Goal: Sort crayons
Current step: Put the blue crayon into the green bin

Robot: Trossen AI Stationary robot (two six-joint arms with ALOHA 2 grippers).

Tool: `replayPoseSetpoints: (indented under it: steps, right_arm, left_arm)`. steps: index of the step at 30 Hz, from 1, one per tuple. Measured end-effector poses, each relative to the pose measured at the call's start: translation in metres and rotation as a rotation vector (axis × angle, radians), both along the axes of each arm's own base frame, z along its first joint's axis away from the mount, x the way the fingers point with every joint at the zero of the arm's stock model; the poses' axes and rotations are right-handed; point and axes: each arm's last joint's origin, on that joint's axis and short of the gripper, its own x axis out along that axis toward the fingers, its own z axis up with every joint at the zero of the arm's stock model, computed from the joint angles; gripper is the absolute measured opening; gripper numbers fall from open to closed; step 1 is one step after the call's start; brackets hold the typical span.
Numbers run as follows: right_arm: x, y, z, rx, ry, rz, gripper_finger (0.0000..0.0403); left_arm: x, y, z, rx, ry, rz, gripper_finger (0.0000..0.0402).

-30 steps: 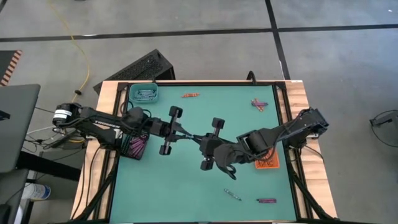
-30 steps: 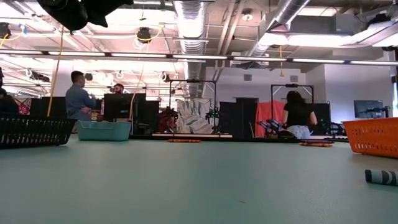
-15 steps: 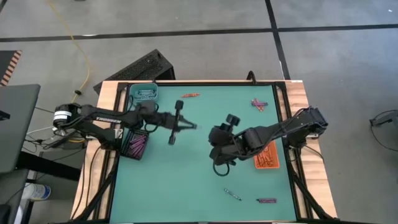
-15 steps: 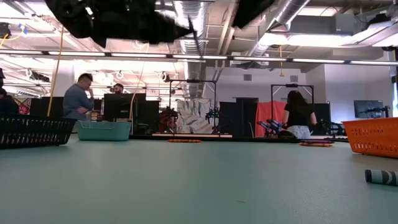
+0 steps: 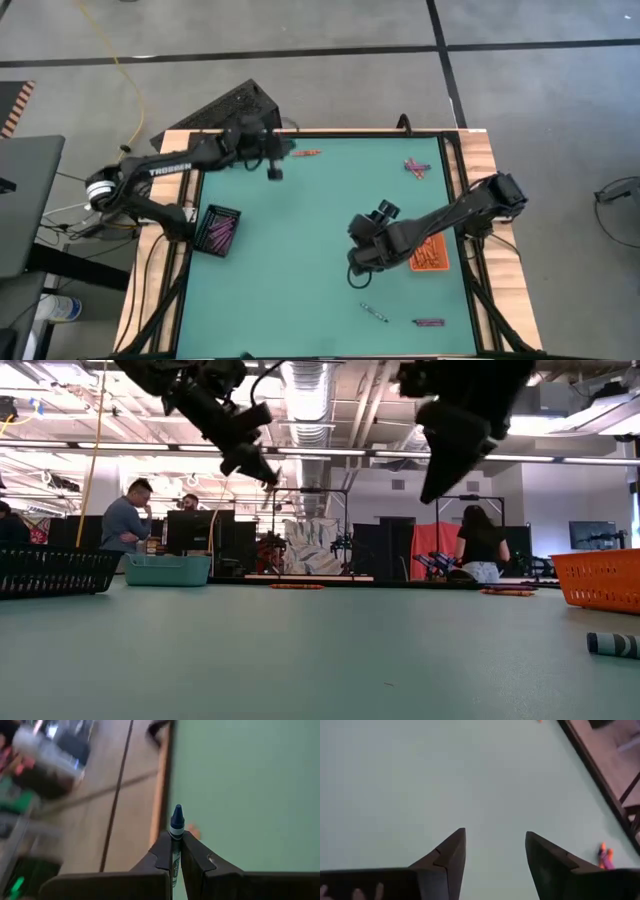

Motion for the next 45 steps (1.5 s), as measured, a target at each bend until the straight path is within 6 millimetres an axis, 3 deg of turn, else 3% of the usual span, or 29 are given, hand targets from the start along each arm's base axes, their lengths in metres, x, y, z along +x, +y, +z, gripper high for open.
replayPoseSetpoints:
  steps: [3, 7, 14, 28, 45]
  right_arm:
    - [-0.006, 0.002, -0.011, 0.005, 0.004, -0.021, 0.0193]
    - [-0.012, 0.008, -0.020, 0.014, -0.004, -0.028, 0.0188]
    - [-0.019, 0.023, -0.025, 0.025, -0.025, 0.001, 0.0180]
    - [-0.034, 0.052, -0.025, 0.070, -0.088, 0.016, 0.0175]
    - [-0.037, 0.056, -0.025, 0.086, -0.073, 0.024, 0.0175]
  left_arm:
    - [-0.016, 0.022, 0.014, 0.004, 0.094, 0.123, 0.0000]
    - [-0.044, 0.047, 0.018, -0.020, 0.215, 0.251, 0.0000]
    - [-0.081, 0.077, -0.009, -0.134, 0.445, 0.402, 0.0000]
    - [-0.069, 0.107, -0.076, -0.276, 0.639, 0.481, 0.0005]
    - [-0.084, 0.093, -0.080, -0.441, 0.729, 0.591, 0.0028]
